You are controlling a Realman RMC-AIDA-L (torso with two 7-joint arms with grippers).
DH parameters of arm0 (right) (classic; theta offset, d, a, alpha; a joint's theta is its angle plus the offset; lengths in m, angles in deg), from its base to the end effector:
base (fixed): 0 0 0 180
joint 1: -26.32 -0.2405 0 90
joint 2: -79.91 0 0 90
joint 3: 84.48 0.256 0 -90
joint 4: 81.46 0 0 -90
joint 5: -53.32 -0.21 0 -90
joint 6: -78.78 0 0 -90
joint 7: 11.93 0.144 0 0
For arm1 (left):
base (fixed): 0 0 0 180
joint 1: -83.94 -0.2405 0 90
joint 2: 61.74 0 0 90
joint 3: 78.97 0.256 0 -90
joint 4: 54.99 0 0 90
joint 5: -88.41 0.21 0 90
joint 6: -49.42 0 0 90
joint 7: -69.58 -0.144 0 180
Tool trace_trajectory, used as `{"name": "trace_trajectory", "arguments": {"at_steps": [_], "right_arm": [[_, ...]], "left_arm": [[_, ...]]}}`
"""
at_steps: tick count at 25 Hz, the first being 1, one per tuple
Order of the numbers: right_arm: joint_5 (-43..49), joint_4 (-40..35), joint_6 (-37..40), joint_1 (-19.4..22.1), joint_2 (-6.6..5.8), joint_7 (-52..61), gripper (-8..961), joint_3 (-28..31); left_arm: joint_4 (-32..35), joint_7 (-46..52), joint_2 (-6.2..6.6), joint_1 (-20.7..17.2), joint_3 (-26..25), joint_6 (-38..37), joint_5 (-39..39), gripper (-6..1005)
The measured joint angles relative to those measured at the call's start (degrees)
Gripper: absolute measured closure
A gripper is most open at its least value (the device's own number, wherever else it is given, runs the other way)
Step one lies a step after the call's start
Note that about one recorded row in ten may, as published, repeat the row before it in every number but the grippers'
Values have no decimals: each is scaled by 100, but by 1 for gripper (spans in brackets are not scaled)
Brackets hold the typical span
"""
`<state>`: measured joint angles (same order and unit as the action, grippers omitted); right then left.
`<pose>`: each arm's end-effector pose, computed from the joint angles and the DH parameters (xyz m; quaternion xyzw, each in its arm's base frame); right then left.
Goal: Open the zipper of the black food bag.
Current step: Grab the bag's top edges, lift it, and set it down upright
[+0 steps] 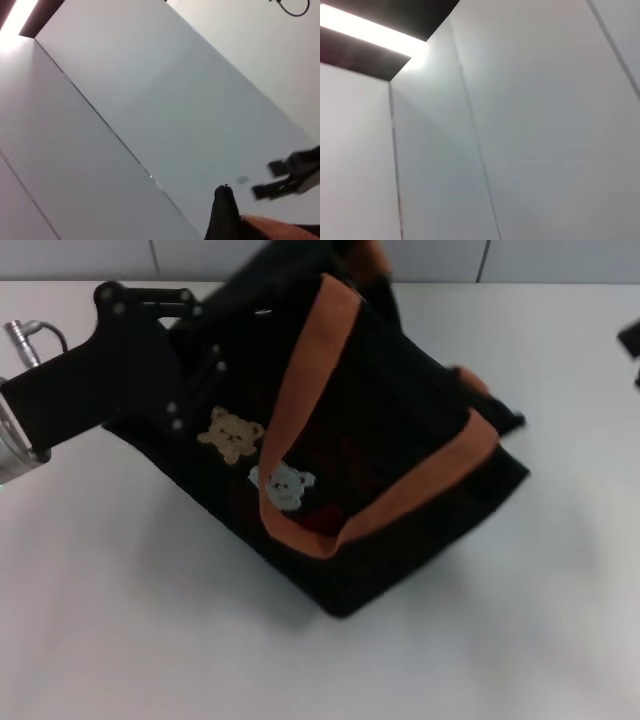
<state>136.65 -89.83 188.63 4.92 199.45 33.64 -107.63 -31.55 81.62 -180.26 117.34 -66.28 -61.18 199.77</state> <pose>0.2761 0.2575 0.0220 -0.7274 0.1430 0.5818 0.3346 -0.2359 0.3070 0.0306 -0.8172 0.2562 -0.3828 0.3464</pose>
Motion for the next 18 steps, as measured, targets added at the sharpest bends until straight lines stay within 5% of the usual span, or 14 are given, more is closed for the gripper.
{"name": "trace_trajectory", "arguments": {"at_steps": [4, 8, 18], "right_arm": [[100, 225, -640, -422, 4, -188, 123, -183], [976, 243, -1232, -784, -6, -164, 123, -1035], [1424, 181, -2361, -1137, 14, -145, 127, -2104]], "left_arm": [[-3, -42, -22, 108, 90, 4, -7, 899], [-15, -60, -23, 108, 90, -11, -9, 898], [-228, -323, -37, 127, 217, -140, -15, 898]]}}
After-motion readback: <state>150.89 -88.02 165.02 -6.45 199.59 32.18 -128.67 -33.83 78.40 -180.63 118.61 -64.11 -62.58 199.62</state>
